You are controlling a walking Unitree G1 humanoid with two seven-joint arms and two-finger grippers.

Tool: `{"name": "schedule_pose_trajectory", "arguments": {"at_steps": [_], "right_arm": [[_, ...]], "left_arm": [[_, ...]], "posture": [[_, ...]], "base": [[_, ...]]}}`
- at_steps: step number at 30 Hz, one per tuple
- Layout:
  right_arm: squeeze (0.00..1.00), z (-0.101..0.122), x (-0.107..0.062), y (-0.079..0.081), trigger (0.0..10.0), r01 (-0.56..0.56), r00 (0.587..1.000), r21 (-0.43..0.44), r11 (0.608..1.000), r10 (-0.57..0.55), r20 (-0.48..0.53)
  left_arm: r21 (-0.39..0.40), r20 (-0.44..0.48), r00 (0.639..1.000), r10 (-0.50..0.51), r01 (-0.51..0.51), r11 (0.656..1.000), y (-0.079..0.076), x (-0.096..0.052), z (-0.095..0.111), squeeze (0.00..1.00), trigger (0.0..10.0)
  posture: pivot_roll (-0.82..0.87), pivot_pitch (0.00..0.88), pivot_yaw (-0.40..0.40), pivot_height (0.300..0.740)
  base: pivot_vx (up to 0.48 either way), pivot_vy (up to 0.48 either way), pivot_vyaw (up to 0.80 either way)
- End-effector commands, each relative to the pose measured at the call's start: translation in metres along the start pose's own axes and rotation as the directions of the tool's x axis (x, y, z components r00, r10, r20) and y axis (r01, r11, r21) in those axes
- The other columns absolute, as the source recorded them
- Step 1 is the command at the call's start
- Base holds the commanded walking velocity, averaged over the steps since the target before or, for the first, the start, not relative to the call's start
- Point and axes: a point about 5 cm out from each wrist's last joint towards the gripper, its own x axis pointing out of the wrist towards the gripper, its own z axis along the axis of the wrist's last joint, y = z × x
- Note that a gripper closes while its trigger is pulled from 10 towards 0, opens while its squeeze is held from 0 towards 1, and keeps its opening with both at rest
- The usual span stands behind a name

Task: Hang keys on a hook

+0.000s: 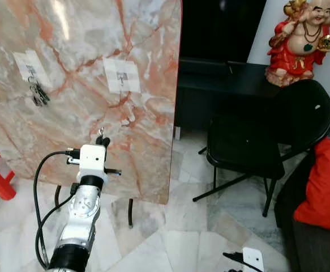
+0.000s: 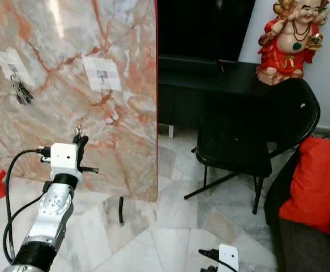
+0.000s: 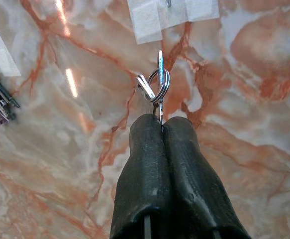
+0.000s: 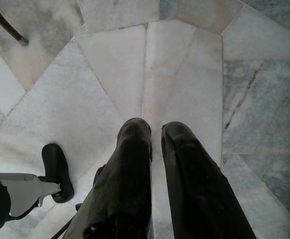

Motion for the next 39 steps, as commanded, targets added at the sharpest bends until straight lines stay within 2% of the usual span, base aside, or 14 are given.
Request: {"name": "schedule_pose_trajectory", "arguments": {"at_steps": [1, 7, 9, 13, 16, 20, 23, 25, 29, 31, 32, 33, 37, 39], "right_arm": [[0.0, 0.003, 0.0, -0.001, 10.0, 0.003, 1.0, 0.004, 1.0, -0.003, 0.01], [0.0, 0.003, 0.0, -0.001, 10.0, 0.002, 1.0, 0.003, 1.0, -0.002, 0.009], [0.0, 0.003, 0.0, 0.0, 10.0, 0.001, 1.0, 0.002, 1.0, -0.001, 0.009], [0.0, 0.004, 0.0, 0.0, 10.0, 0.001, 1.0, -0.002, 1.0, -0.001, 0.009], [0.0, 0.004, 0.0, 0.0, 10.0, 0.001, 1.0, -0.003, 1.0, -0.001, 0.009], [0.0, 0.004, 0.0, 0.0, 10.0, 0.0, 1.0, -0.008, 1.0, 0.0, 0.007], [0.0, 0.004, 0.0, 0.0, 10.0, -0.001, 1.0, -0.014, 1.0, 0.001, 0.004], [0.0, 0.004, 0.0, 0.0, 10.0, -0.003, 1.0, -0.022, 1.0, 0.003, 0.003], [0.0, 0.004, 0.0, 0.0, 10.0, -0.003, 1.0, -0.029, 1.0, 0.003, 0.003], [0.0, 0.004, 0.0, 0.0, 10.0, -0.003, 1.0, -0.028, 1.0, 0.003, 0.003], [0.0, 0.003, 0.0, 0.0, 10.0, -0.004, 1.0, -0.026, 1.0, 0.004, 0.002], [0.0, 0.003, 0.0, 0.0, 10.0, -0.005, 1.0, -0.026, 1.0, 0.005, 0.002], [0.0, 0.003, 0.0, -0.001, 10.0, -0.007, 1.0, -0.03, 1.0, 0.007, 0.001], [0.0, 0.003, 0.0, -0.001, 10.0, -0.009, 1.0, -0.034, 0.999, 0.009, 0.002]], "left_arm": [[-0.007, 0.006, 1.0, -0.001, 0.001, 1.0, -0.001, 0.002, 0.006, 0.0, 10.0], [-0.061, -0.022, 1.0, 0.005, -0.006, 0.998, -0.003, 0.006, 0.008, 0.0, 10.0], [-0.342, -0.162, 0.986, -0.042, -0.016, 0.94, -0.014, 0.008, -0.002, 0.0, 10.0], [-0.097, -0.333, 0.91, -0.248, 0.228, 0.969, -0.029, -0.002, -0.024, 0.0, 10.0], [-0.087, -0.38, 0.848, -0.369, 0.364, 0.927, -0.036, -0.012, -0.029, 0.0, 10.0], [-0.361, -0.367, 0.864, -0.346, 0.21, 0.909, -0.031, -0.011, -0.027, 0.0, 10.0], [-0.188, -0.538, 0.751, -0.383, 0.335, 0.923, -0.024, -0.025, -0.047, 0.0, 10.0], [-0.237, -0.548, 0.681, -0.486, 0.431, 0.871, -0.03, -0.034, -0.048, 0.0, 10.0], [-0.089, -0.653, 0.609, -0.449, 0.527, 0.845, -0.017, -0.046, -0.061, 0.0, 10.0], [0.045, -0.745, 0.542, -0.389, 0.622, 0.781, -0.006, -0.055, -0.075, 0.0, 10.0], [0.11, -0.842, 0.433, -0.321, 0.721, 0.684, 0.01, -0.073, -0.091, 0.0, 10.0], [0.029, -0.855, 0.378, -0.355, 0.718, 0.696, 0.012, -0.083, -0.093, 0.0, 10.0], [0.023, -0.872, 0.366, -0.325, 0.693, 0.72, 0.017, -0.087, -0.095, 0.0, 10.0], [0.033, -0.924, 0.277, -0.265, 0.747, 0.664, 0.028, -0.099, -0.102, 0.0, 10.0]], "posture": [[0.02, 0.019, -0.029, 0.74], [0.02, 0.019, -0.029, 0.74], [0.02, 0.023, -0.029, 0.74], [0.02, 0.026, -0.03, 0.74], [0.02, 0.027, -0.029, 0.74], [0.02, 0.032, -0.032, 0.74], [0.02, 0.031, -0.031, 0.74], [0.02, 0.026, -0.033, 0.74], [0.02, 0.025, -0.033, 0.74], [0.02, 0.017, -0.031, 0.74], [0.02, 0.013, -0.028, 0.74], [0.02, 0.013, -0.028, 0.74], [0.02, 0.01, -0.031, 0.74], [0.02, 0.009, -0.032, 0.74]], "base": [[0.0, 0.0, 0.0], [0.0, 0.0, 0.0], [0.0, 0.0, 0.0], [0.0, 0.0, 0.0], [0.0, 0.0, 0.0], [0.0, 0.0, 0.0], [0.0, 0.0, 0.0], [0.0, 0.0, 0.0], [0.0, 0.0, 0.0], [0.0, 0.0, 0.0], [0.0, 0.0, 0.0], [0.0, 0.0, 0.0], [0.0, 0.0, 0.0], [0.0, 0.0, 0.0]]}}
